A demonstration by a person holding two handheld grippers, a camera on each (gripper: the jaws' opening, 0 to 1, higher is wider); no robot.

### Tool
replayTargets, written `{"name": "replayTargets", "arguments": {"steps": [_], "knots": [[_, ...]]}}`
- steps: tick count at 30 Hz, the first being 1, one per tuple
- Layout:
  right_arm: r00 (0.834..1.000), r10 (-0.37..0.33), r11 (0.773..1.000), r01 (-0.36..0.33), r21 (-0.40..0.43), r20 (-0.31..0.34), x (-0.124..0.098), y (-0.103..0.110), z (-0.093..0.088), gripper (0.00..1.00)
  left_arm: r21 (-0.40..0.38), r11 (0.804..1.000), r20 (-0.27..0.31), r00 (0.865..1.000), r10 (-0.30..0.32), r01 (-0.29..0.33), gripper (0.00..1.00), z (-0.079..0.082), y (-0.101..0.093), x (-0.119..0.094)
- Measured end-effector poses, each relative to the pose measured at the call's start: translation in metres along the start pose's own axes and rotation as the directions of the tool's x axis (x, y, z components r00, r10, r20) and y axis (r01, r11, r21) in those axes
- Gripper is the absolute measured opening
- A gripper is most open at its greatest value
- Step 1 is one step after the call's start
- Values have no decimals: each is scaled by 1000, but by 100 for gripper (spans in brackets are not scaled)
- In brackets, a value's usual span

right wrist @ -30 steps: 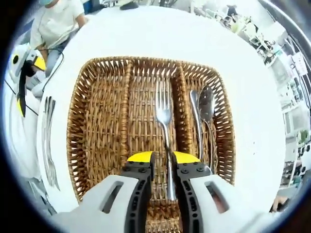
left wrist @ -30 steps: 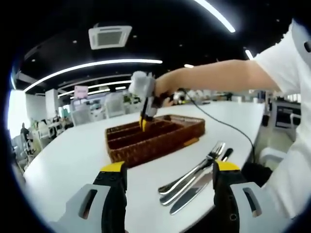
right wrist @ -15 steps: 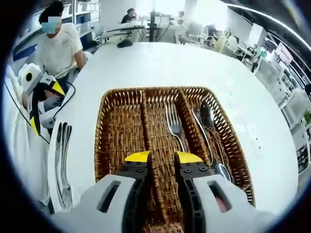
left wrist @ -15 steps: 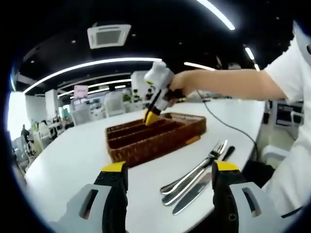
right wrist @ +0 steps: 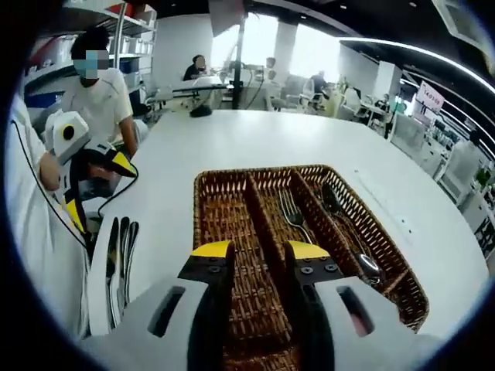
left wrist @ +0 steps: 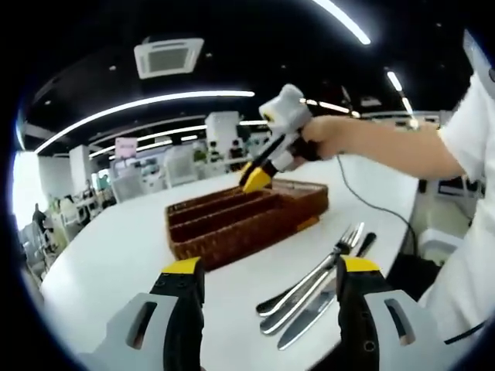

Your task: Arrange the knives, forks, and spoons in their matching storage slots by inserting each utensil handle-first until every utensil is classified and aligned in the correct compartment

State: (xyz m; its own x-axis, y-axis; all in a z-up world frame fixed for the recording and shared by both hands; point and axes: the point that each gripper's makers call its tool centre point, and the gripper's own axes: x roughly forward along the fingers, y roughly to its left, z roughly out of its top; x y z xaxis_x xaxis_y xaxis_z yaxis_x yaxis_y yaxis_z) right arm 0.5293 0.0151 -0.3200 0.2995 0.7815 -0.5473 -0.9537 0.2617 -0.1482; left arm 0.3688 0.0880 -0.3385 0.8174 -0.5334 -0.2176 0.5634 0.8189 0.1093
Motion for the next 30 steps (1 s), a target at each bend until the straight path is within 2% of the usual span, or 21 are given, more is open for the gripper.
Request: {"name": "replayTargets", "arguments": {"steps": [3,10,18,26,30], "knots": [[999,-13,1000,13,12,48,-9,8,0,29,6,1000,0,1000,1,-1,70,2,0,2],[992,-45,999,41,35,114,-33,29,-8,32,18,1000,-8,1000,-3,3,70,3,-3,4],[982,-92,995,82,64,165,-64,45,-19,36,65,998,-11,1000,-16,17,69,14,-7,7],[968,-144,987,126,97,206,-94,61,-29,39,130,990,-55,997,-53,60,67,17,-7,20],[962,-162,983,139,116,221,-107,68,-36,40,165,979,-93,990,-104,118,61,16,-13,27]]}}
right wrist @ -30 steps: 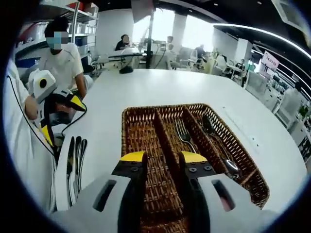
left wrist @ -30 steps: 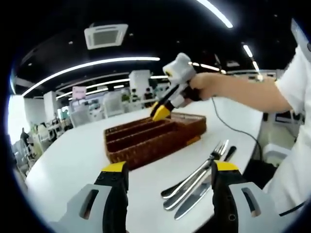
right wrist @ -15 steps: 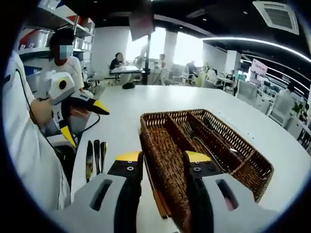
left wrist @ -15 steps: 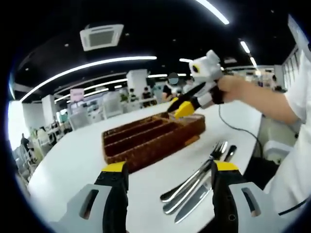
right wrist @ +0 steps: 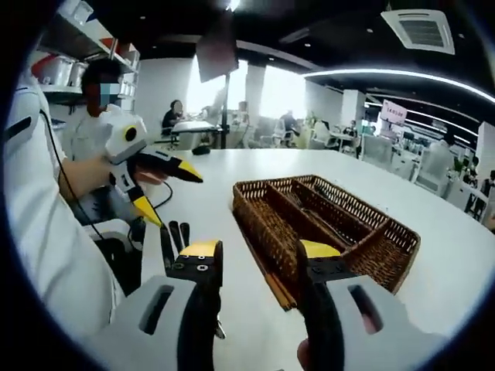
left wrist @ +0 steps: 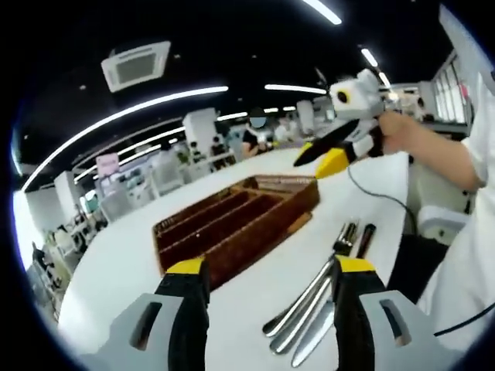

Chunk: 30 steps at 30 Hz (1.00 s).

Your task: Arrange the knives, forks, and spoons in their matching storage slots by inserting each utensil handle-first until every utensil is classified and aligned in the correct compartment

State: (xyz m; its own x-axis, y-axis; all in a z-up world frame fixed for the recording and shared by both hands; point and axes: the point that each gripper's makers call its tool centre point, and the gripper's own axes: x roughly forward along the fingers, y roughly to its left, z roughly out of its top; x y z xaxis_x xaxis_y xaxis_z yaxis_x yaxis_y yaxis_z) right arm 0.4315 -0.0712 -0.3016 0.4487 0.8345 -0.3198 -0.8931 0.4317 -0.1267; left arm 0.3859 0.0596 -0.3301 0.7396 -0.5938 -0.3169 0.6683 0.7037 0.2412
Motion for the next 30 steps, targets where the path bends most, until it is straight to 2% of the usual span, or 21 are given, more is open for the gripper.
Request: {"name": "replayTargets", "arguments": {"steps": [1,3,8,13,14,17,20,24,26,28,30], "knots": [[1000,-2,1000,2,1,6,-2,2,0,40,9,1000,-14,1000,-9,9,60,-2,-1,2],[1000,-10,1000,10,8,16,-8,5,-1,41,30,997,-58,996,-66,68,58,-7,-9,5],[999,-12,1000,12,10,30,-16,8,-5,43,59,992,-95,990,-108,114,52,-9,-13,15],[999,-21,999,20,29,37,-22,8,-17,43,87,981,-129,979,-161,172,45,-8,-19,24],[999,-22,999,21,35,36,-22,9,-20,43,102,972,-159,968,-196,213,43,-12,-24,26],[999,-19,999,17,45,31,-22,11,-25,43,111,959,-193,952,-237,261,37,-16,-31,31],[999,-15,999,14,50,29,-22,14,-29,43,121,951,-206,944,-256,285,36,-16,-33,38],[999,-5,999,4,43,33,-23,22,-31,43,161,920,-281,911,-303,356,36,-24,-36,47],[999,4,999,-5,41,35,-22,26,-31,43,164,916,-292,905,-310,367,37,-24,-37,51],[999,10,999,-11,37,31,-20,30,-32,43,176,900,-328,886,-327,398,36,-27,-39,53],[999,17,999,-18,32,28,-21,32,-32,43,188,891,-344,877,-334,413,34,-27,-41,55]]}}
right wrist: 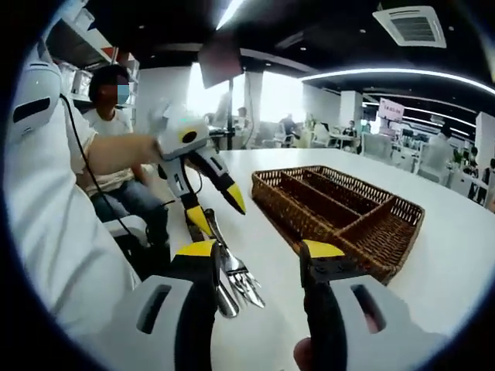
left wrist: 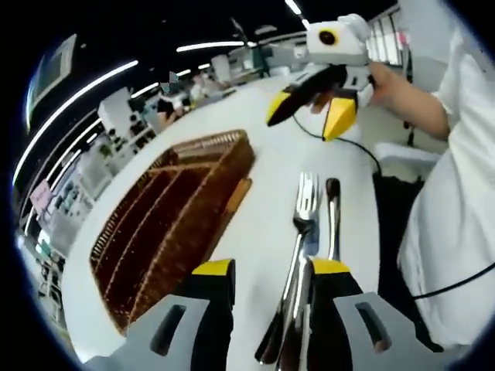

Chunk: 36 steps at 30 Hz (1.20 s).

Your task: Arrange the knives, forks, and spoons in their matching storage slots by inserting each utensil handle-first until every utensil is classified and aligned in the correct compartment

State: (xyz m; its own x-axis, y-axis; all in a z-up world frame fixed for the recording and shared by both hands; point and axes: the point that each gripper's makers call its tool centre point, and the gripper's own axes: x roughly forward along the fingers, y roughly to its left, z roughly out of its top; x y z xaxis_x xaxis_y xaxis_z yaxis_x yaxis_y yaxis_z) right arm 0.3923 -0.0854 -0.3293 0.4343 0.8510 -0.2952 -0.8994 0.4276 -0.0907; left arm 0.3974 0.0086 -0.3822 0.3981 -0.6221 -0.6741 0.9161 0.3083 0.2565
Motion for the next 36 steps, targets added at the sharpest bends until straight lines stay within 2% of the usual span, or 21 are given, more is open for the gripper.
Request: {"name": "replayTargets", "arguments": {"steps": [2,8,16,21,23,24,25,31,36], "knots": [[1000,1,1000,-1,-3,0,-1,1,0,43,6,1000,-14,1000,-20,20,30,2,-1,2],[1000,11,1000,-11,-5,-5,-3,7,-2,42,34,997,-84,994,-64,67,27,-3,-4,11],[1000,14,1000,-14,-4,-7,-4,10,-4,42,46,993,-131,987,-99,106,21,-4,-6,16],[1000,17,1000,-17,-6,-8,-5,11,-3,41,53,988,-174,976,-133,144,14,-8,-7,17],[1000,17,1000,-17,-7,-13,-5,11,-4,41,63,985,-216,966,-142,159,13,-15,-7,18],[1000,18,1000,-18,-9,-15,-5,12,-4,41,51,985,-190,969,-154,167,13,-12,-6,20],[1000,20,1000,-20,-9,-14,-4,12,-4,41,41,985,-214,964,-157,169,13,-16,-5,18],[1000,24,1000,-24,-8,-20,-3,14,-5,41,36,980,-215,959,-183,195,4,-15,-11,20],[999,29,1000,-29,-10,-21,-2,16,-4,41,27,978,-218,956,-197,208,4,-14,-13,21]]}}
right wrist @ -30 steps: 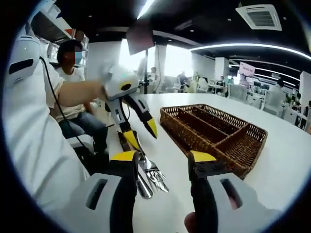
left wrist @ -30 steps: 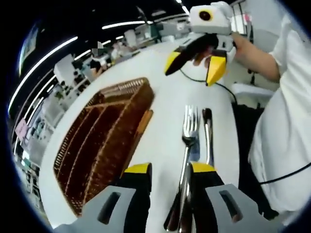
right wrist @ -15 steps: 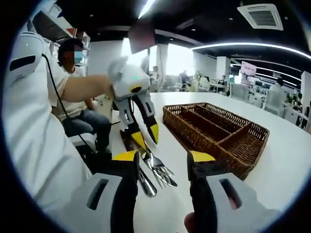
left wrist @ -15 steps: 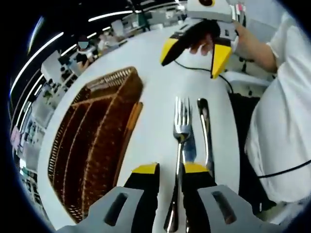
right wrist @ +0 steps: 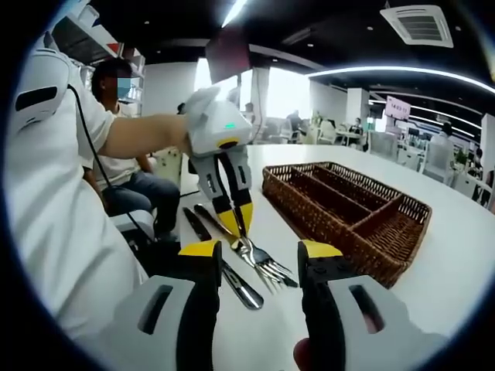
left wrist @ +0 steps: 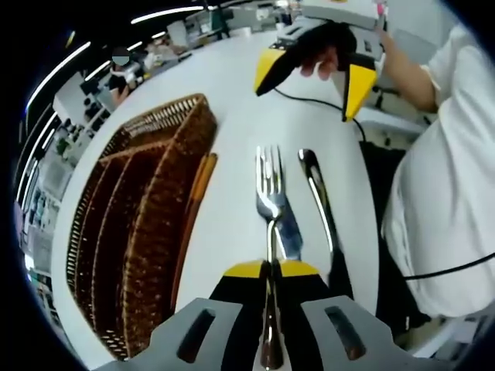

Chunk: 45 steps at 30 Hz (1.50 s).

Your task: Arrange the knives, forks, and spoons in their matching storage slots by inserting each utensil handle-first until every utensil is classified and aligned in the correct compartment

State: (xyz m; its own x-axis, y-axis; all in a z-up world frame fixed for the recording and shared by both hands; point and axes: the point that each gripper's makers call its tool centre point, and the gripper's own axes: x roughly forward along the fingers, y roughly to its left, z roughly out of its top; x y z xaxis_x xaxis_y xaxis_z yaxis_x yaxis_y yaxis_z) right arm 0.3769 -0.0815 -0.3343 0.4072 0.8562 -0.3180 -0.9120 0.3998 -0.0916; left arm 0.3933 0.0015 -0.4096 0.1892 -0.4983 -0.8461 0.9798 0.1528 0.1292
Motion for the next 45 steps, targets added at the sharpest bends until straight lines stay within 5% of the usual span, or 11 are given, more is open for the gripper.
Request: {"name": "replayTargets", "arguments": {"steps": [26,45], "knots": [[1000,-9,1000,9,5,-15,-4,1,-4,41,-2,999,-24,999,-43,43,3,12,-3,6],[1000,-28,999,29,18,-7,-11,-4,-6,41,23,1000,-34,999,-4,5,2,12,10,-13]]}}
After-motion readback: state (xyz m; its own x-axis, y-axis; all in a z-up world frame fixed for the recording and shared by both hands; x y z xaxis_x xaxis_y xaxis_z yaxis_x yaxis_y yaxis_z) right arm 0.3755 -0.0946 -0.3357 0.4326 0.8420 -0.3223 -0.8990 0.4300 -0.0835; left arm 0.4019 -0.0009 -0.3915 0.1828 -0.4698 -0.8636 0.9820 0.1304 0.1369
